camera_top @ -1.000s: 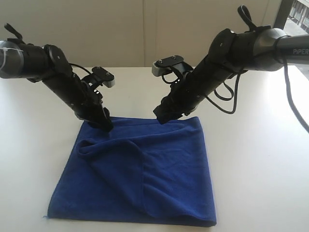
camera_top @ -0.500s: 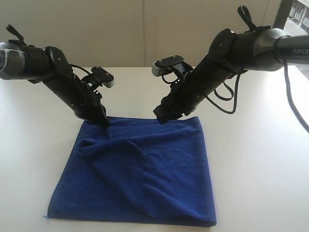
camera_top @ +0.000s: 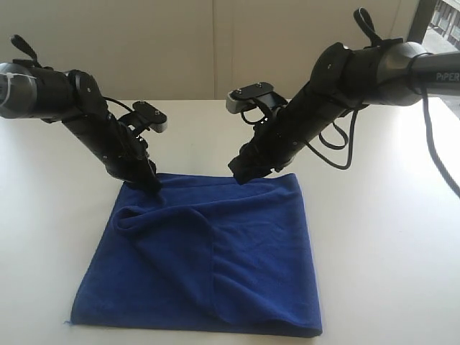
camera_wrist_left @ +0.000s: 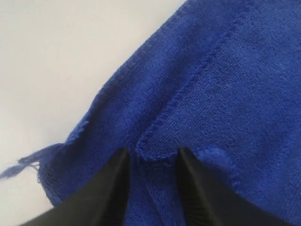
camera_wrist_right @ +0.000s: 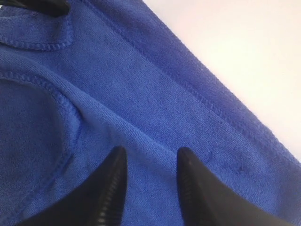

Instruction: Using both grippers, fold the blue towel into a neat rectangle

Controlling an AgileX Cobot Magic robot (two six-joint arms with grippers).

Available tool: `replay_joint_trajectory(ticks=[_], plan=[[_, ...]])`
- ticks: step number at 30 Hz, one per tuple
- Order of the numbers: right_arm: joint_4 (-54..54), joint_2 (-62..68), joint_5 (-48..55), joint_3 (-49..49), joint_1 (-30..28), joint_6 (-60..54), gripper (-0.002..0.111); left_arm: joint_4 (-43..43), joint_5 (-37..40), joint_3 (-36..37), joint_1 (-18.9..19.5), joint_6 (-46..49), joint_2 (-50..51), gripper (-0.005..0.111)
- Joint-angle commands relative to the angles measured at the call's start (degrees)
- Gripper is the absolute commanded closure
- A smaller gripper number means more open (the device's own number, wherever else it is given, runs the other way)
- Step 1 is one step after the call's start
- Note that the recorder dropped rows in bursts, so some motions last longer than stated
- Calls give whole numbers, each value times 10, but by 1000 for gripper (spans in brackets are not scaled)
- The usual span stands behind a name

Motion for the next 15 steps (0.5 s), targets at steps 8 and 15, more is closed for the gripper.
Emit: replay_joint_trajectory(ticks=[8, 15], plan=[[3, -6, -8, 2, -4, -7, 73, -7, 5, -1, -2, -8, -2, 82], [3, 8, -8, 2, -4, -7, 73, -7, 3, -1, -2, -8, -2, 99]])
